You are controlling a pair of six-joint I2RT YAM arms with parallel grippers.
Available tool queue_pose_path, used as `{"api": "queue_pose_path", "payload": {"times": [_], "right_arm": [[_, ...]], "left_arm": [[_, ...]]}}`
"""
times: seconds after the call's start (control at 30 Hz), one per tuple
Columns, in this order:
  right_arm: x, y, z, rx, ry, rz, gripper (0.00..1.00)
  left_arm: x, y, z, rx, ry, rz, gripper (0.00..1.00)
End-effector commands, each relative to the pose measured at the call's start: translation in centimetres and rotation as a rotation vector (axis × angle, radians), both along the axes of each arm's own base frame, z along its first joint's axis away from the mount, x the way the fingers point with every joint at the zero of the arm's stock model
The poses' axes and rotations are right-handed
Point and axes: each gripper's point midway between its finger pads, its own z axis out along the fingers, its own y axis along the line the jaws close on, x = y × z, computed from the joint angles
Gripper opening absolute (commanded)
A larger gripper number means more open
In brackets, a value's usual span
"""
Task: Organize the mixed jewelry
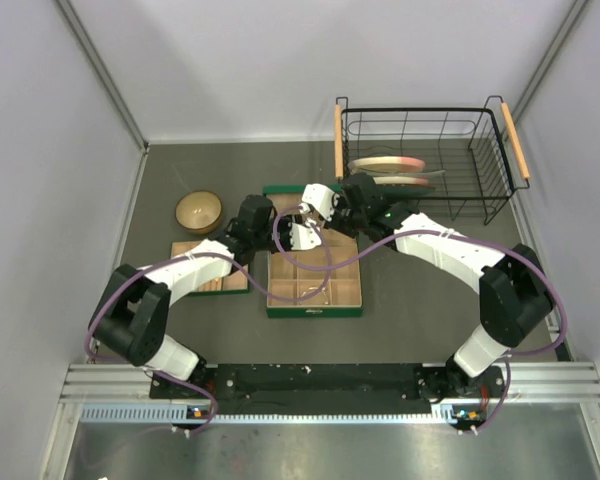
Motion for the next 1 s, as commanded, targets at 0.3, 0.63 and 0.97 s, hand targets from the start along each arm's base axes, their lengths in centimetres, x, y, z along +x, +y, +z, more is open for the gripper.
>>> {"api": "queue_pose_path", "payload": {"times": [0.3,0.63,0.97], "right_arm": [[-0.1,0.9,1.1,0.038,-0.027,0.016,0.04],[-0.2,0.8,1.1,0.034,-0.031,0.018,0.04],[-0.1,1.0,1.2,0.037,-0.030,0.022,0.04]], "left_arm": [[0.7,-0.5,-0.9,0.048,-0.004,-0.014,0.30],[1.2,-0.6,-1.1,0.057,-0.016,0.019,0.04],[0.3,-1.0,-0.1,0.014,0.003,0.018,0.00]]}}
